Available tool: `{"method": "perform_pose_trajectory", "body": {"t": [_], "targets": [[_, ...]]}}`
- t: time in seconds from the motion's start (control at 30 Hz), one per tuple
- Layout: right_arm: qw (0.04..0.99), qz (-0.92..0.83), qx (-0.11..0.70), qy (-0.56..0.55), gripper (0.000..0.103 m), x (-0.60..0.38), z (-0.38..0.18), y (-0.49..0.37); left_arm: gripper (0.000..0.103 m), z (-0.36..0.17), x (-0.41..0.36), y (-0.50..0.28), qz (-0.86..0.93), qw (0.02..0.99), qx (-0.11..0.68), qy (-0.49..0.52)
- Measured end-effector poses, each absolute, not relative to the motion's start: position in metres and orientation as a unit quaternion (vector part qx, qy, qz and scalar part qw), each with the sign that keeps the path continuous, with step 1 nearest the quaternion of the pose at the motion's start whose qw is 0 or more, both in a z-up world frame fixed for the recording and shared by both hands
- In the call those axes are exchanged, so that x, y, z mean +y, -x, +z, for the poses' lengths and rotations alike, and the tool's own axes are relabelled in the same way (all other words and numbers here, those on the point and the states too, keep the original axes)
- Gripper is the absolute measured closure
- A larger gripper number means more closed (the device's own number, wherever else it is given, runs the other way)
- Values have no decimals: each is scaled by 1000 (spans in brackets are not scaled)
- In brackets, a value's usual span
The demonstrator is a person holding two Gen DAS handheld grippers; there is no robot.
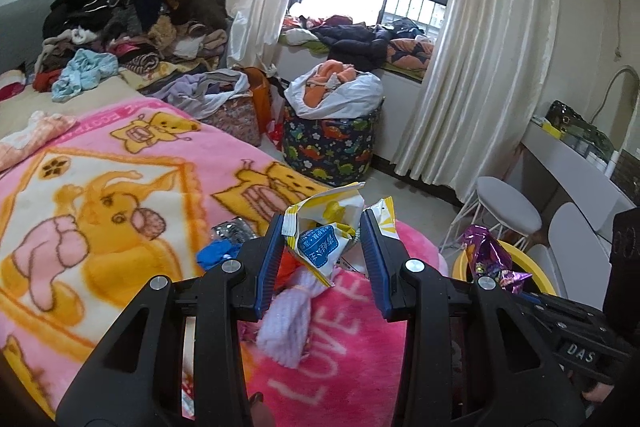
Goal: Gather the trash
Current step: 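Carry both held wrappers over the yellow-rimmed bin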
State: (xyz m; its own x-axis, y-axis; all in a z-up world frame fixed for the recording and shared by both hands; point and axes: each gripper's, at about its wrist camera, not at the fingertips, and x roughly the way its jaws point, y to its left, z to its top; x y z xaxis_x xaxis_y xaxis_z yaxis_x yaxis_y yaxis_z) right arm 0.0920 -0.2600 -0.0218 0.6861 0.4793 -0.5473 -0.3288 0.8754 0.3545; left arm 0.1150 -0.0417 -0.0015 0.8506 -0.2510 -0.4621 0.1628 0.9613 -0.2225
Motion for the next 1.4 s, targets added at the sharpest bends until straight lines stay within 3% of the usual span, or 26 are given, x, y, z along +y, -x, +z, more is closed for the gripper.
{"method": "perform_pose_trajectory", "body": {"t": [1.4], "targets": [[931,37,306,-194,88,-412,-49,-86,72,-24,-178,-112,-240,931,275,7]]}}
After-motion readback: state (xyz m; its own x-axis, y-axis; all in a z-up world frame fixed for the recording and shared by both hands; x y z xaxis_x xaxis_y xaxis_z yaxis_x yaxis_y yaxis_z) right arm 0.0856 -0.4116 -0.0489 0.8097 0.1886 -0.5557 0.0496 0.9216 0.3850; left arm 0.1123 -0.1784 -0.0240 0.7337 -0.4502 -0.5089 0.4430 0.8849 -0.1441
